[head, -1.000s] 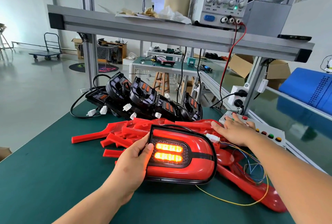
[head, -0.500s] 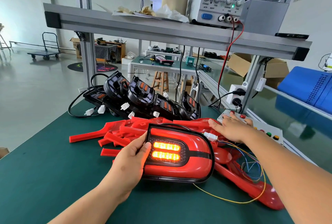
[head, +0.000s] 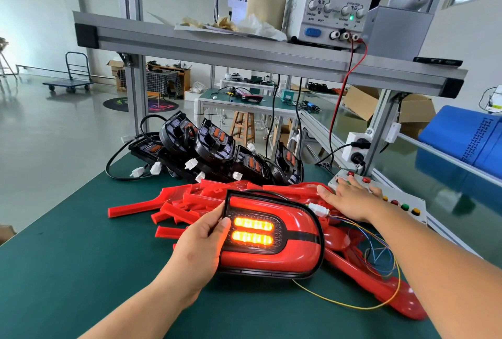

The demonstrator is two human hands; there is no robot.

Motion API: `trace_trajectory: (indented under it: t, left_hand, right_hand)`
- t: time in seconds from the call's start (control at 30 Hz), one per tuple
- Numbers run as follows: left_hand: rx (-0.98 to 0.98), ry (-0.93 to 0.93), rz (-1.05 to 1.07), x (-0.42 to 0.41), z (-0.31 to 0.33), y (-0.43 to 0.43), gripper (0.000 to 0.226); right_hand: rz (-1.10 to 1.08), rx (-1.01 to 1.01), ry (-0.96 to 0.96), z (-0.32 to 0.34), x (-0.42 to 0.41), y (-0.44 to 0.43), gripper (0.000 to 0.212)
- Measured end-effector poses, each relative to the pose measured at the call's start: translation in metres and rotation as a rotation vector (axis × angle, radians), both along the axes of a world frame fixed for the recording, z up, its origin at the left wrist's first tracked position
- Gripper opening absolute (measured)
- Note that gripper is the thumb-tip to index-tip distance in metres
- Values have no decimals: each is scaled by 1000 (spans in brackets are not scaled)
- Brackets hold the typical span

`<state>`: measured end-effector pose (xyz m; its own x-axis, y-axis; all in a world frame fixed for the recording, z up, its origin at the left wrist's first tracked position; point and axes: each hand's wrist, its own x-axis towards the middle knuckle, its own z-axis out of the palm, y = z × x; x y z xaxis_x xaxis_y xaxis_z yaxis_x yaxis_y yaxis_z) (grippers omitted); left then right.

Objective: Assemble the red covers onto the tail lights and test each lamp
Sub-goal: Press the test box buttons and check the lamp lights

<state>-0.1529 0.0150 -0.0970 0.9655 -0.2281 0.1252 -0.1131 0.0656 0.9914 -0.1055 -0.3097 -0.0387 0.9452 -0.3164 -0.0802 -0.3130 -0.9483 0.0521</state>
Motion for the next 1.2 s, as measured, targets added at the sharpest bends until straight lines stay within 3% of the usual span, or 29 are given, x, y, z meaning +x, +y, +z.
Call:
trace_trajectory:
  t: [0.1,0.23,0.37,0.5,0.57,0.67,0.83,0.97,1.2]
  left_hand:
    - [15,-27,0,-1,1,0,37]
    - [38,-58,-9,-2,3,0,41]
    - [32,-69,-21,-2,-1,2,36]
    - [73,-78,25,-3,-2,3,35]
    - [147,-114,84,-4,-2,5,37]
    - [263,-181,156,-8,2,7,41]
    - [383,-251,248,-14,9,10,48]
    - [468,-322,281,-17,11,10,48]
    - [580,-378,330,-15,7,10,49]
  right_hand:
    - [15,31,-31,-1,-6,-1,110]
    - [-8,123,-141,1,-20,2,66]
    - [-47,204,-446,9,-42,14,33]
    - [84,377,-654,3,-72,40,11]
    - [137,343,-648,-10,-79,53,9]
    - [67,149,-583,-28,-80,65,29]
    - [-35,67,-523,-38,-78,69,48]
    - [-52,19,-494,-36,-76,76,42]
    - [-126,111,-499,-23,-68,81,44]
